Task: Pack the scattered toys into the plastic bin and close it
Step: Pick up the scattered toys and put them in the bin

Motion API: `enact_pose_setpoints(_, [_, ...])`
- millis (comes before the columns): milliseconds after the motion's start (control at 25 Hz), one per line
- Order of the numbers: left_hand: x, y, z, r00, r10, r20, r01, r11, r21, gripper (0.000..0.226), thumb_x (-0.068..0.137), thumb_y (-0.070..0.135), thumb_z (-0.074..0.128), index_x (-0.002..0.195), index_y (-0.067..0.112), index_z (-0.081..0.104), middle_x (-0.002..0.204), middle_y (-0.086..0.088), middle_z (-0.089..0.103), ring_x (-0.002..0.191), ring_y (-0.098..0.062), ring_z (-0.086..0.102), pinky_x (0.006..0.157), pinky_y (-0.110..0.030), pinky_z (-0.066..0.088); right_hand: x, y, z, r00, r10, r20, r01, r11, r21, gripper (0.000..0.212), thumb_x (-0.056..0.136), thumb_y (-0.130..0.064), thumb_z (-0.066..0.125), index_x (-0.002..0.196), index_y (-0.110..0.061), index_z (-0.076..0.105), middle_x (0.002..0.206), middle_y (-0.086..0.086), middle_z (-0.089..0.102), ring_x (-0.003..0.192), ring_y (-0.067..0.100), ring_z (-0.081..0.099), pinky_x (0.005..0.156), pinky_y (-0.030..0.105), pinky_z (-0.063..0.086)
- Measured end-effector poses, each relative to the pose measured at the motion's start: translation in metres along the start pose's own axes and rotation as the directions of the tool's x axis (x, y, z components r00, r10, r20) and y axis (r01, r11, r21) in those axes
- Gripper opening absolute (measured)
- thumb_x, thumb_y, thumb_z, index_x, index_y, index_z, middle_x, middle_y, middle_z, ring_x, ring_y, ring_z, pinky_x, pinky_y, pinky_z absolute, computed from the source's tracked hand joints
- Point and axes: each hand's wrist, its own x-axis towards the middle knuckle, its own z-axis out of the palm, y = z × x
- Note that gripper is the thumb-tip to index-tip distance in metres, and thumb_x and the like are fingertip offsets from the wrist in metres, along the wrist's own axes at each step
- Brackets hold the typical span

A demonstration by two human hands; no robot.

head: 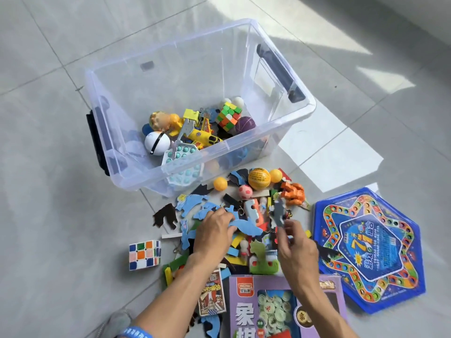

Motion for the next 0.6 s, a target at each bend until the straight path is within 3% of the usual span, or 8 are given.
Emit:
enact_pose_setpoints(80, [-0.021, 0.017, -0.026, 0.971, -0.071, -0.227, 0.007, 0.962, -0.272, 0.013, 0.084, 0.030, 0.073, 0.090, 0.020, 0.068, 0.084, 0.017, 0.062, 0.072, -0.004, 0.056, 0.063, -0.027, 0.049, -0.007, -0.037, -0.030, 0.978, -0.132, -0.159, 0.160, 0.971, 0.176, 0.010, 0.096, -0.033, 0.051, 0.102, -0.025, 0.052, 0.070, -0.014, 0.063, 0.053, 0.009, 0.062, 0.046, 0.035, 0.052])
enact_pose_setpoints(160, [-0.042, 0.047, -0.075, 0.844, -0.199, -0.498, -0.103, 0.851, -0.514, 0.014, 0.080, 0.030, 0.078, 0.077, 0.024, 0.066, 0.065, 0.016, 0.060, 0.053, -0.002, 0.051, 0.050, -0.023, 0.042, 0.007, -0.093, -0.053, 0.898, -0.268, -0.350, 0.368, 0.892, 0.262, 0.010, 0.096, -0.026, 0.057, 0.104, -0.022, 0.056, 0.069, -0.010, 0.064, 0.055, 0.010, 0.063, 0.047, 0.031, 0.050])
enact_pose_setpoints(240, [-0.037, 0.064, -0.130, 0.739, -0.320, -0.593, -0.173, 0.760, -0.626, 0.015, 0.078, 0.033, 0.080, 0.078, 0.027, 0.066, 0.059, 0.013, 0.063, 0.051, -0.004, 0.057, 0.050, -0.021, 0.046, 0.036, -0.150, -0.066, 0.879, -0.279, -0.385, 0.415, 0.847, 0.332, 0.013, 0.095, -0.027, 0.060, 0.106, -0.020, 0.061, 0.072, 0.000, 0.071, 0.056, 0.012, 0.065, 0.052, 0.036, 0.052])
enact_pose_setpoints(320, [-0.011, 0.073, -0.177, 0.735, -0.381, -0.561, -0.111, 0.749, -0.654, 0.040, 0.075, 0.040, 0.080, 0.109, 0.024, 0.067, 0.094, 0.012, 0.072, 0.086, -0.004, 0.067, 0.079, -0.025, 0.055, 0.071, -0.189, -0.075, 0.957, -0.216, -0.191, 0.273, 0.894, 0.355, 0.037, 0.093, -0.041, 0.060, 0.123, -0.019, 0.058, 0.100, 0.005, 0.074, 0.077, 0.012, 0.070, 0.069, 0.038, 0.057])
enact_pose_setpoints(360, [0.002, 0.073, -0.193, 0.747, -0.383, -0.544, -0.057, 0.778, -0.626, 0.061, 0.075, 0.041, 0.078, 0.129, 0.022, 0.057, 0.119, 0.007, 0.066, 0.107, -0.008, 0.063, 0.093, -0.027, 0.051, 0.086, -0.196, -0.078, 0.980, -0.176, -0.091, 0.196, 0.927, 0.321, 0.049, 0.092, -0.047, 0.058, 0.132, -0.017, 0.053, 0.116, 0.006, 0.070, 0.091, 0.013, 0.068, 0.080, 0.037, 0.056])
enact_pose_setpoints(400, [0.009, 0.074, -0.200, 0.743, -0.369, -0.559, -0.038, 0.810, -0.586, 0.068, 0.077, 0.039, 0.075, 0.138, 0.022, 0.048, 0.132, 0.004, 0.057, 0.115, -0.012, 0.058, 0.096, -0.025, 0.047, 0.094, -0.189, -0.080, 0.988, -0.142, -0.058, 0.153, 0.944, 0.291, 0.052, 0.093, -0.046, 0.057, 0.136, -0.016, 0.050, 0.125, 0.005, 0.066, 0.101, 0.015, 0.066, 0.086, 0.034, 0.054])
enact_pose_setpoints(520, [-0.007, 0.082, -0.172, 0.734, -0.218, -0.643, -0.155, 0.869, -0.471, 0.039, 0.085, 0.029, 0.063, 0.123, 0.024, 0.056, 0.117, 0.006, 0.062, 0.090, -0.018, 0.064, 0.074, -0.027, 0.050, 0.070, -0.121, -0.082, 0.981, -0.039, -0.189, 0.086, 0.966, 0.246, 0.036, 0.093, -0.021, 0.055, 0.129, -0.017, 0.057, 0.126, 0.001, 0.064, 0.102, 0.016, 0.064, 0.083, 0.028, 0.050])
enact_pose_setpoints(600, [-0.024, 0.081, -0.111, 0.836, -0.143, -0.529, -0.132, 0.884, -0.448, 0.026, 0.088, 0.025, 0.059, 0.114, 0.022, 0.061, 0.110, 0.003, 0.065, 0.088, -0.021, 0.064, 0.074, -0.036, 0.053, 0.041, -0.036, -0.080, 0.977, 0.097, -0.191, -0.082, 0.993, 0.084, 0.040, 0.090, -0.015, 0.056, 0.130, -0.018, 0.053, 0.129, 0.003, 0.060, 0.111, 0.021, 0.059, 0.089, 0.032, 0.047])
